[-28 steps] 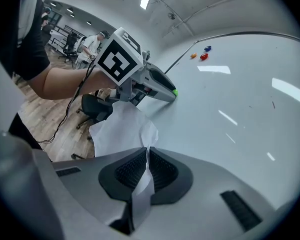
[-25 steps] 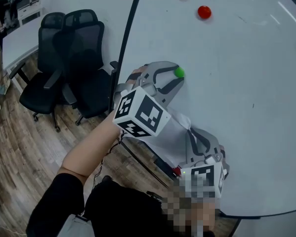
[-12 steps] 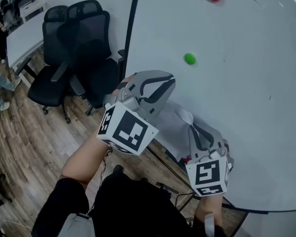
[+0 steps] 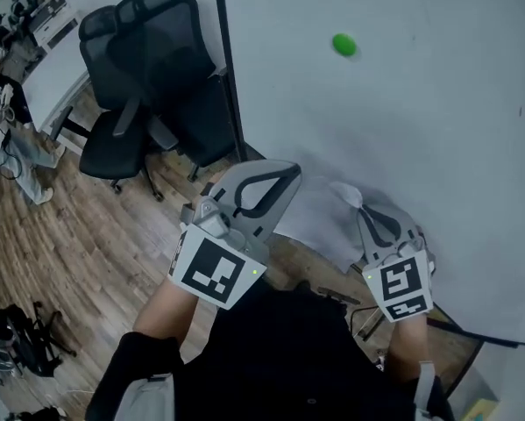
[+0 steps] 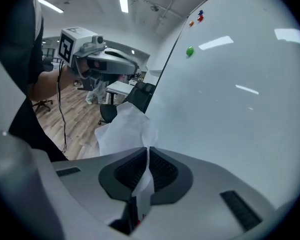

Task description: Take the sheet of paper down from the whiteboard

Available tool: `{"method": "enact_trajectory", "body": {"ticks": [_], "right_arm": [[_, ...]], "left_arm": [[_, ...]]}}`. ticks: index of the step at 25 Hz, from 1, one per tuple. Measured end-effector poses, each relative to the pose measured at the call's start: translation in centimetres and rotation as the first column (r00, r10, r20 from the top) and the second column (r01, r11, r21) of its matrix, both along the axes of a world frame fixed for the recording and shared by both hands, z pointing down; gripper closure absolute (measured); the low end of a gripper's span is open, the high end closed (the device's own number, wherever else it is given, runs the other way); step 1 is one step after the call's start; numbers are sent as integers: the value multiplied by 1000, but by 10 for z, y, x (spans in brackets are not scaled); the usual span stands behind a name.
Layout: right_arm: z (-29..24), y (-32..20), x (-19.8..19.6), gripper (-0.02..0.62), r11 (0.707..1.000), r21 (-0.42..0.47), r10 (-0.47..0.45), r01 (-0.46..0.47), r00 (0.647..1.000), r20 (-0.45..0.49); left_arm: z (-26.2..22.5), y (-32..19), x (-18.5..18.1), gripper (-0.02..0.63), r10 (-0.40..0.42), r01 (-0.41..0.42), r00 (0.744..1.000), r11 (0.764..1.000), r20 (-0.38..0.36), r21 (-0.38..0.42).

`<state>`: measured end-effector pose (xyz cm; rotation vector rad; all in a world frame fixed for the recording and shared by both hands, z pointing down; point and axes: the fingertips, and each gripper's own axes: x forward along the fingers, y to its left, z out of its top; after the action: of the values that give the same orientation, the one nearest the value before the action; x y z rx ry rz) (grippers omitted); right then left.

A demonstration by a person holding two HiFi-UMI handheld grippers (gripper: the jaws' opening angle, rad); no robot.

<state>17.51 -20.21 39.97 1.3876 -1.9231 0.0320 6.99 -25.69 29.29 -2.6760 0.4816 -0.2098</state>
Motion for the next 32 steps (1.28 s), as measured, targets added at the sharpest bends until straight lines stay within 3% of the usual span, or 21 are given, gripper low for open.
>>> {"method": "enact_trajectory", "body": {"ticks": [3, 8, 11, 14, 17, 21, 23, 28, 32], "right_arm": [[14, 9, 0, 566, 1000, 6, -9, 9, 996, 85], [41, 23, 1, 566, 1000, 19, -23, 19, 981, 193], [56, 29, 3, 566, 999, 46, -21, 10, 968, 252], [74, 37, 4, 566, 999, 46, -19, 6, 954, 298], [91, 44, 6, 566, 998, 58, -7, -16, 931, 365], [103, 49, -3, 566, 990, 138, -32, -27, 913, 407], [113, 51, -8, 566, 987, 158, -49, -16, 915, 401], [140, 56, -7, 566, 985, 165, -30, -54, 882, 471], [152, 61, -3, 566, 980, 185, -19, -75, 888, 459]], "left_arm": [[32, 8, -4, 594, 12, -11, 1000, 998, 17, -69], [77, 22, -7, 594, 35, -44, 998, 978, -50, -203], [104, 34, -7, 594, 71, -106, 990, 943, -120, -315], [127, 46, -9, 594, 85, -137, 986, 904, -144, -405], [145, 61, -5, 594, 109, -160, 984, 887, -141, -433], [180, 73, 3, 594, 103, -171, 982, 832, -157, -528], [195, 75, 5, 594, 91, -155, 986, 817, -142, -556], [222, 83, 3, 594, 91, -157, 985, 810, -143, -565], [232, 89, 4, 594, 92, -155, 986, 798, -137, -582]]}}
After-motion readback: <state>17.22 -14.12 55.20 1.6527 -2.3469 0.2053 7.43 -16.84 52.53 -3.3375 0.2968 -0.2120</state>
